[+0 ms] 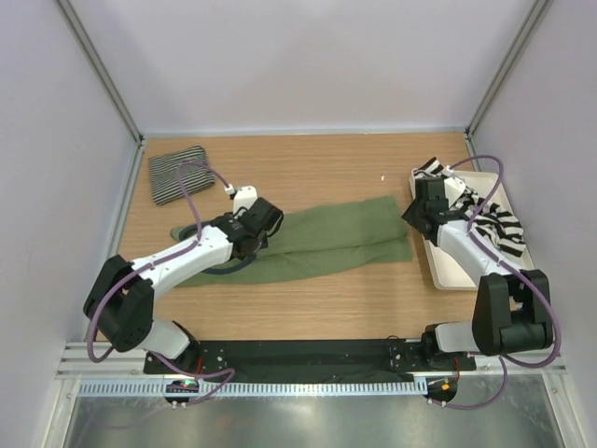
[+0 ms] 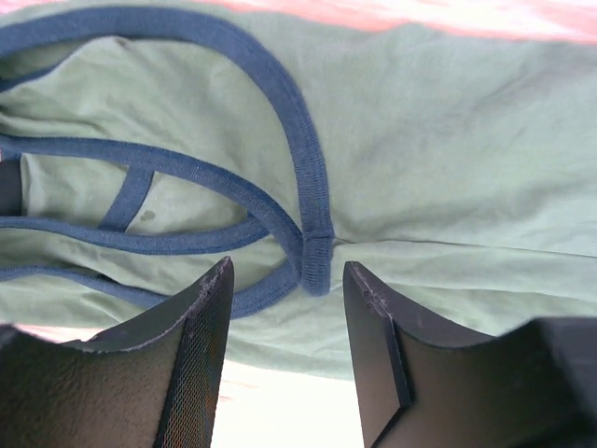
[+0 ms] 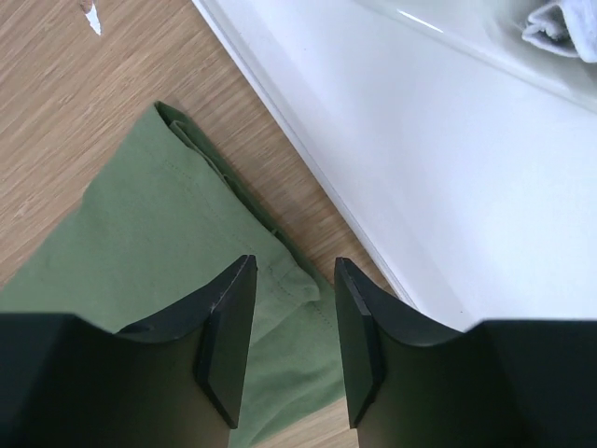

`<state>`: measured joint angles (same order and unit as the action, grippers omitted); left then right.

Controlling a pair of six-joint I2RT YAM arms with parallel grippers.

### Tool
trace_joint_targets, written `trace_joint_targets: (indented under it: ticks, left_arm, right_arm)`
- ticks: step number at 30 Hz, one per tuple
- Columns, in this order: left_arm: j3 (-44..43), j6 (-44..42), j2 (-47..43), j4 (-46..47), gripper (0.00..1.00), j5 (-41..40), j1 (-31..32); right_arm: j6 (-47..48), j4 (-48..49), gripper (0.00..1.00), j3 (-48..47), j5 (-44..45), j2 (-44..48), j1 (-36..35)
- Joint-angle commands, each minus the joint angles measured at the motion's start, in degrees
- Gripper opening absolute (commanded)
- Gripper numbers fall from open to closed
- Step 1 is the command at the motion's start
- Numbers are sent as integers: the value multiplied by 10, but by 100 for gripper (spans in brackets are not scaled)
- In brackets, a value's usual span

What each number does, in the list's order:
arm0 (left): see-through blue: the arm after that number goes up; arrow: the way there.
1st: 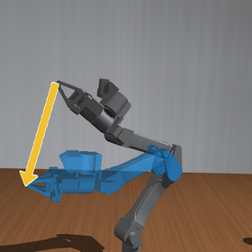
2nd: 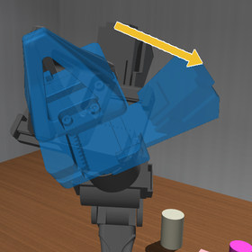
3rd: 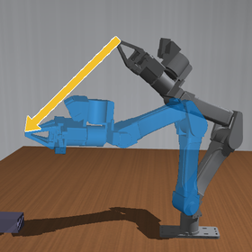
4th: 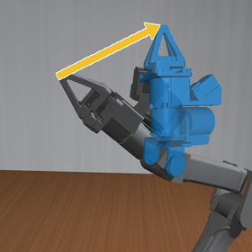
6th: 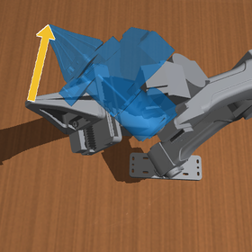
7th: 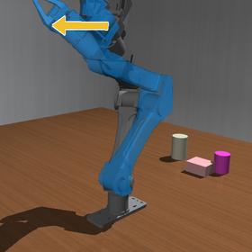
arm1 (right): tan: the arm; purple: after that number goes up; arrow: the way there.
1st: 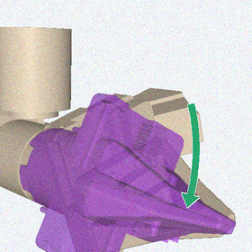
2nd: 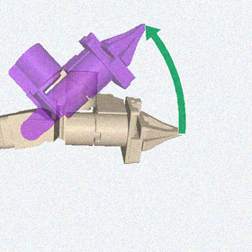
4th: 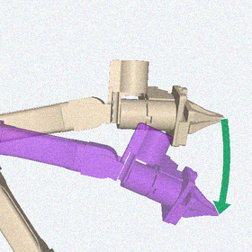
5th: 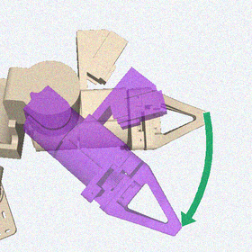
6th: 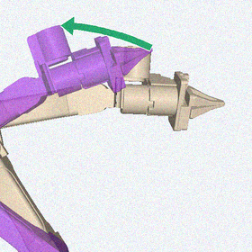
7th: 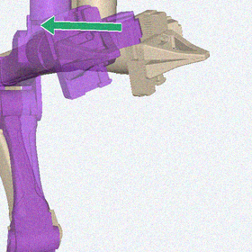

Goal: Fold and stack the tank tops

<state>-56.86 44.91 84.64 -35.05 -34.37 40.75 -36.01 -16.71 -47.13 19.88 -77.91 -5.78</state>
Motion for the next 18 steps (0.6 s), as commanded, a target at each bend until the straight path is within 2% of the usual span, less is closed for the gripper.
trace_joint_targets:
  ticks: [1, 5, 11, 13, 14, 18]
  left_arm:
    - [-4, 13, -25, 5, 52, -4, 1]
    - [-12, 17, 5, 26, 50, 41, -10]
    - [-2, 19, 39, 68, 45, 97, -45]
    - [-1, 18, 50, 71, 40, 97, -47]
    - [3, 18, 54, 72, 35, 95, -47]
    - [26, 20, 60, 74, 24, 90, -52]
  right_arm:
    - [25, 25, 44, -14, 0, -1, -3]
    - [24, 28, 32, -22, -39, -44, -3]
    - [20, 25, 28, -21, -60, -90, -3]
    - [20, 19, 24, -13, -49, -93, -3]
    - [22, 14, 19, -9, -39, -93, -4]
    - [23, -7, 6, -7, -16, -91, -3]
